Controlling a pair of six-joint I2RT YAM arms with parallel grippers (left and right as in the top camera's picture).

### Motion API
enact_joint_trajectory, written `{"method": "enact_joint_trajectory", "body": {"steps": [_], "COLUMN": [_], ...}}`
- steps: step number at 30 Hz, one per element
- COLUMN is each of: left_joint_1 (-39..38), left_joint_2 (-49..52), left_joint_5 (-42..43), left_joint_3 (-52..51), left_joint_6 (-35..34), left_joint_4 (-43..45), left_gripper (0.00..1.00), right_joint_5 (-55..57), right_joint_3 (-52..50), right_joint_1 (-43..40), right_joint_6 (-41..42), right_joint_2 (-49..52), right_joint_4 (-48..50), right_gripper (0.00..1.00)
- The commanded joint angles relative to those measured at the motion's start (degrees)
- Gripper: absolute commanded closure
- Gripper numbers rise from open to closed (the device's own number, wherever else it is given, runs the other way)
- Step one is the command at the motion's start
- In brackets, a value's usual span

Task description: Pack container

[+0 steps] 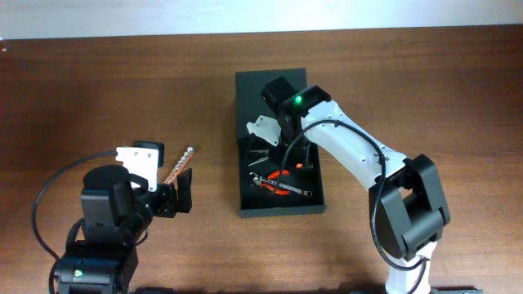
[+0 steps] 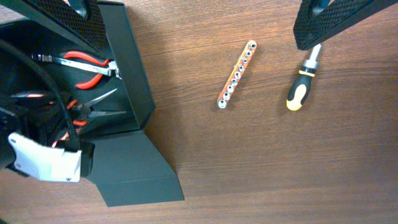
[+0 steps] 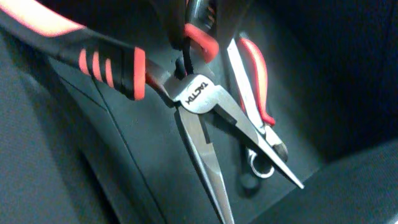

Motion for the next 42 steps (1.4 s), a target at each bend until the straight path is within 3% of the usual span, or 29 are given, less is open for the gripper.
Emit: {"method": "enact_joint_trajectory", "body": {"steps": [1, 14, 15, 17, 20, 24, 32, 37, 39, 42], "left_joint_1": [0.33, 0.33, 0.33, 0.33, 0.33, 0.33, 0.33, 0.26, 0.26, 0.26], "left_joint_2": [-0.09, -0.09, -0.09, -0.09, -0.09, -0.11, 1.18, 18.95, 24.83, 38.32], "left_joint_5": [-0.22, -0.20, -0.20, -0.20, -0.20, -0.20, -0.20, -0.20, -0.24, -3.08], "left_joint_3": [0.90, 0.90, 0.90, 0.90, 0.90, 0.94, 6.64, 23.91, 27.50, 30.93], "left_joint_6": [0.90, 0.90, 0.90, 0.90, 0.90, 0.90, 3.10, 14.58, 17.03, 17.64], "left_joint_4": [0.28, 0.22, 0.22, 0.24, 0.28, 0.24, -3.50, -21.75, -24.79, -22.67], "left_gripper": [0.01, 0.01, 0.01, 0.01, 0.01, 0.01, 0.01, 0.01, 0.01, 0.01], "right_joint_5": [-2.84, -2.82, -2.80, -2.75, -2.56, 0.92, 9.79, 11.26, 11.19, 11.21], "right_joint_3": [-6.25, -8.20, -8.20, -7.98, -5.16, 2.36, 30.29, 44.13, 44.50, 44.37], "right_joint_1": [0.52, 0.52, 0.52, 0.52, 0.48, 0.42, -3.63, -20.87, -26.73, -42.58], "right_joint_6": [0.79, 3.21, 3.82, 4.63, 5.44, 6.95, 13.05, 23.10, 25.31, 32.09], "right_joint_2": [1.51, 1.51, 1.49, 1.31, 0.33, -2.56, -10.99, -16.85, -18.05, -18.56], "right_joint_4": [1.95, 4.04, 4.04, 3.82, 1.31, -3.34, -15.91, -20.59, -20.81, -23.28], "right_gripper": [0.96, 0.96, 0.89, 0.58, 0.01, 0.01, 0.01, 0.01, 0.01, 0.01]}}
